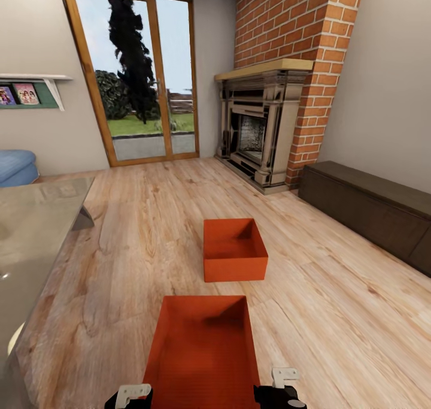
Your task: Move the two storage containers from the living room to the garage. In the garage, place one container on the floor and stack the other container on top of it (either order is fine).
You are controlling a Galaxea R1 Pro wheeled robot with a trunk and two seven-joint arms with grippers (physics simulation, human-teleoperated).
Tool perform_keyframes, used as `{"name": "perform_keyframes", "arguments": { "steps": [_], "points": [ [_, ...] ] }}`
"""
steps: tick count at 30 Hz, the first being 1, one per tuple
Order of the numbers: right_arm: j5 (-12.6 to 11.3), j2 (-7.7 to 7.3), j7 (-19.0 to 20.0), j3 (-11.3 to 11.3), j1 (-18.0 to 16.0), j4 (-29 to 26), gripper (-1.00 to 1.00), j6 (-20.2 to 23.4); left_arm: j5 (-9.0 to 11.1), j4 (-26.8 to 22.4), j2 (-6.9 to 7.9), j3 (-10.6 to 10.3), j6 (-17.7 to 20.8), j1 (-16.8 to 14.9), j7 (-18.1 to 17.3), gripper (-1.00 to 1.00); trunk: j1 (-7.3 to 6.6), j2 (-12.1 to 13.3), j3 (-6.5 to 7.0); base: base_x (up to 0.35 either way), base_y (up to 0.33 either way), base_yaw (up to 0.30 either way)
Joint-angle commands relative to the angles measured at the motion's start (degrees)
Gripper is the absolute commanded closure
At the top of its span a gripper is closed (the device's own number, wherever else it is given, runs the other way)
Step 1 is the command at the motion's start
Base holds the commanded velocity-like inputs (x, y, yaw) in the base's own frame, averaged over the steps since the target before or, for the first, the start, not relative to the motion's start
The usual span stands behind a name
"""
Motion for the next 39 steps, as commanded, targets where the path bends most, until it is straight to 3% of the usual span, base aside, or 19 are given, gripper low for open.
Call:
{"name": "perform_keyframes", "arguments": {
  "steps": [1,39],
  "points": [
    [0.0,0.02,-0.2,0.0,0.0,0.1,-1.00,-0.2,0.0,0.1,-0.01,0.2,-0.2,0.0,-0.1,-1.00,-0.02,0.0,-0.05,-0.026,0.018,0.000],
    [0.0,0.14,-0.1,0.0,0.0,0.1,-1.00,-0.2,0.0,0.1,-0.01,0.2,-0.2,0.0,-0.1,-1.00,-0.02,0.0,-0.05,-0.002,0.002,0.000]
  ]
}}
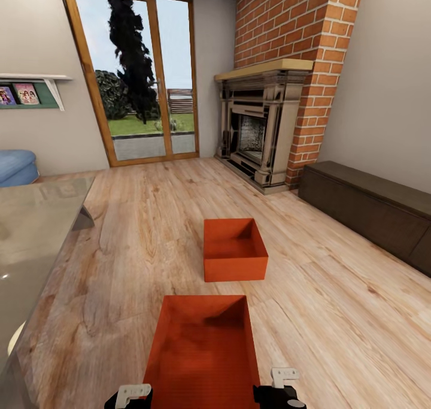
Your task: Move the two storage containers from the living room to the garage. In the garage, place one container on the floor and stack the other container on top of it (either order is fine).
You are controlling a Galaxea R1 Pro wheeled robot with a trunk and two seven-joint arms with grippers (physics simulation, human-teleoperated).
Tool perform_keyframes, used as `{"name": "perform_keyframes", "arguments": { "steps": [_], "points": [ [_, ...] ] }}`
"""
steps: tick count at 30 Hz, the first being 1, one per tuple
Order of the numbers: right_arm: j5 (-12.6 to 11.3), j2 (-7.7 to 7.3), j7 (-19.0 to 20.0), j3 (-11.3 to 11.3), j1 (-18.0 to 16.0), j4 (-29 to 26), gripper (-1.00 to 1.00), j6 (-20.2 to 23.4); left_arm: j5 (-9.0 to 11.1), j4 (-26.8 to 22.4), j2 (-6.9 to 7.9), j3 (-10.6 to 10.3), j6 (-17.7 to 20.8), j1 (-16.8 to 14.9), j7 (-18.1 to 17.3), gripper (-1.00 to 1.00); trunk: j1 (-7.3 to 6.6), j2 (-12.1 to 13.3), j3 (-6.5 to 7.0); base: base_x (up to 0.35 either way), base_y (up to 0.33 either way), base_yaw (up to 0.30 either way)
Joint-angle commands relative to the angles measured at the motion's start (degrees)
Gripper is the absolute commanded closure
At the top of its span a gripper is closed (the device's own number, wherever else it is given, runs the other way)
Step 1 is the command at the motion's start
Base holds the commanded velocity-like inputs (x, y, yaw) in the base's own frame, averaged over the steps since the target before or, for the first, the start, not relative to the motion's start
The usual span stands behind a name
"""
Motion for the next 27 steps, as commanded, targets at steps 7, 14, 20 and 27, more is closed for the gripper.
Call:
{"name": "perform_keyframes", "arguments": {
  "steps": [7,14,20,27],
  "points": [
    [0.0,0.06,-0.2,0.1,0.0,-0.1,-1.00,-0.2,0.0,0.1,-0.02,0.2,-0.2,0.0,-0.1,-1.00,-0.01,0.0,-0.05,0.000,0.000,0.000],
    [0.0,0.11,-0.2,0.1,0.0,-0.2,-1.00,-0.2,0.0,0.1,-0.01,0.1,-0.2,0.0,-0.1,-1.00,-0.01,0.0,-0.05,0.000,0.000,0.000],
    [0.0,0.09,-0.2,0.2,0.0,-0.2,-1.00,-0.2,0.0,0.1,-0.01,0.1,-0.2,0.0,-0.1,-1.00,-0.01,0.0,-0.05,0.000,0.000,0.000],
    [0.2,0.14,-0.2,0.6,-0.1,-0.3,-1.00,-0.2,0.0,0.1,0.04,0.1,-0.2,0.0,-0.1,-1.00,-0.01,0.0,-0.05,0.000,0.000,0.000]
  ]
}}
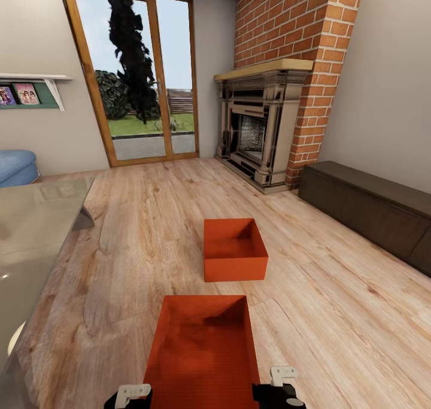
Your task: Move the two storage containers from the living room to the garage. In the garage, place one container on the floor and stack the other container on top of it (either order is fine).
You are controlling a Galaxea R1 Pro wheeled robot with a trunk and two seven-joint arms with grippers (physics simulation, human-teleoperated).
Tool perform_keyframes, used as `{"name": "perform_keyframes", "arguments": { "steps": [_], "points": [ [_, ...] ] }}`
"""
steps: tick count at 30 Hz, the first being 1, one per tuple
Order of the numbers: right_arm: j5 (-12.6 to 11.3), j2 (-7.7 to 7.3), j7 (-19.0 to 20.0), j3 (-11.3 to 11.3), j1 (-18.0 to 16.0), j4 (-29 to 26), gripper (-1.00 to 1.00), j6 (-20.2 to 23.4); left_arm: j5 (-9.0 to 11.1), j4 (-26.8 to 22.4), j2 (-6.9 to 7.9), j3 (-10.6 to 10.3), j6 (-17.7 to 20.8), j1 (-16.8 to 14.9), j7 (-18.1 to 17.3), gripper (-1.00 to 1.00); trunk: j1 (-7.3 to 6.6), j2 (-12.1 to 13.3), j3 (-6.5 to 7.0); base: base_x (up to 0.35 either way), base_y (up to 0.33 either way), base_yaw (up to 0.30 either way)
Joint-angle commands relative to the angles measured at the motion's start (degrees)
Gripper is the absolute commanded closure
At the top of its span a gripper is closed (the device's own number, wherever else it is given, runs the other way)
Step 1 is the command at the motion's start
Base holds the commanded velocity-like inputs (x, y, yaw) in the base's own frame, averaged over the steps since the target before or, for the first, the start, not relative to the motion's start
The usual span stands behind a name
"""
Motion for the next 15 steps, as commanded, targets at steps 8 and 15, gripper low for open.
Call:
{"name": "perform_keyframes", "arguments": {
  "steps": [8,15],
  "points": [
    [0.1,0.09,-0.2,0.3,-0.1,-0.1,-1.00,-0.2,0.0,-0.1,0.26,0.1,-0.2,0.0,-0.1,-1.00,-0.01,0.0,-0.05,0.000,0.000,0.000],
    [0.1,0.11,-0.2,0.3,-0.2,-0.1,-1.00,-0.2,0.0,-0.3,0.28,0.1,-0.2,0.0,-0.1,-1.00,-0.01,0.0,-0.05,0.000,0.000,0.000]
  ]
}}
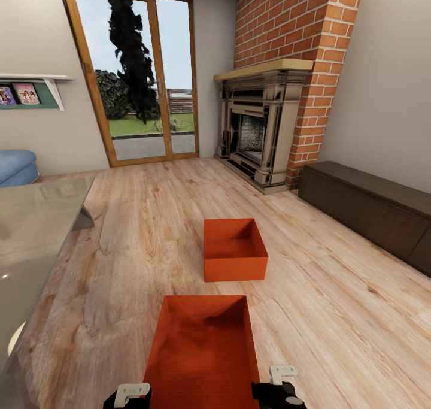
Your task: Move the two storage containers from the living room to the garage. In the garage, place one container on the floor and stack the other container on top of it (either order is fine).
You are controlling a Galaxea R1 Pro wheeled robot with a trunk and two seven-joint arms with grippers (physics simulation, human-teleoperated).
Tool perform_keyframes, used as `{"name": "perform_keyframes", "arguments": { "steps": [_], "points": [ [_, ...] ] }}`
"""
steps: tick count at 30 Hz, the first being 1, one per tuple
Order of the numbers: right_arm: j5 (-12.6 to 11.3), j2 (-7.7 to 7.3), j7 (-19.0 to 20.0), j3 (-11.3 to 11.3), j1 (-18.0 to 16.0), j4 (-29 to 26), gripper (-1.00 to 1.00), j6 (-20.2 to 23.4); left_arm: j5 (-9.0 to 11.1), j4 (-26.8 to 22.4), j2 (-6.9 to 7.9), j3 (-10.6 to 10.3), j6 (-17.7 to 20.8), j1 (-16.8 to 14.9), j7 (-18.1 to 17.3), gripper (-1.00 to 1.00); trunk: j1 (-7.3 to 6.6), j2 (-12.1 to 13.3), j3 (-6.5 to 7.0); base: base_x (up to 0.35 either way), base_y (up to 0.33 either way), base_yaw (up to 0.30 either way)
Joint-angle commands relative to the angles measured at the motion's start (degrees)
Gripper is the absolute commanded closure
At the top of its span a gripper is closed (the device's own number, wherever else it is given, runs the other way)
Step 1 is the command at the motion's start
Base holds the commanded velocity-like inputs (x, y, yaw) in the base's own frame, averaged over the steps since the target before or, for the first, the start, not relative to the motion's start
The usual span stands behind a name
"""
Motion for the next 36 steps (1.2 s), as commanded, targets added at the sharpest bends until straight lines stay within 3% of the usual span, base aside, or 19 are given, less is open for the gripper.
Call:
{"name": "perform_keyframes", "arguments": {
  "steps": [1,36],
  "points": [
    [0.0,0.01,-0.2,0.1,0.0,0.1,-1.00,-0.2,0.0,0.0,-0.01,0.2,-0.2,0.0,-0.1,-1.00,-0.01,0.0,-0.05,0.000,0.000,0.000],
    [0.0,-0.07,-0.2,0.1,0.0,0.1,-1.00,-2.2,0.0,0.0,-0.05,0.2,-0.2,0.0,-0.1,-1.00,-0.01,0.0,-1.52,0.000,0.000,0.000]
  ]
}}
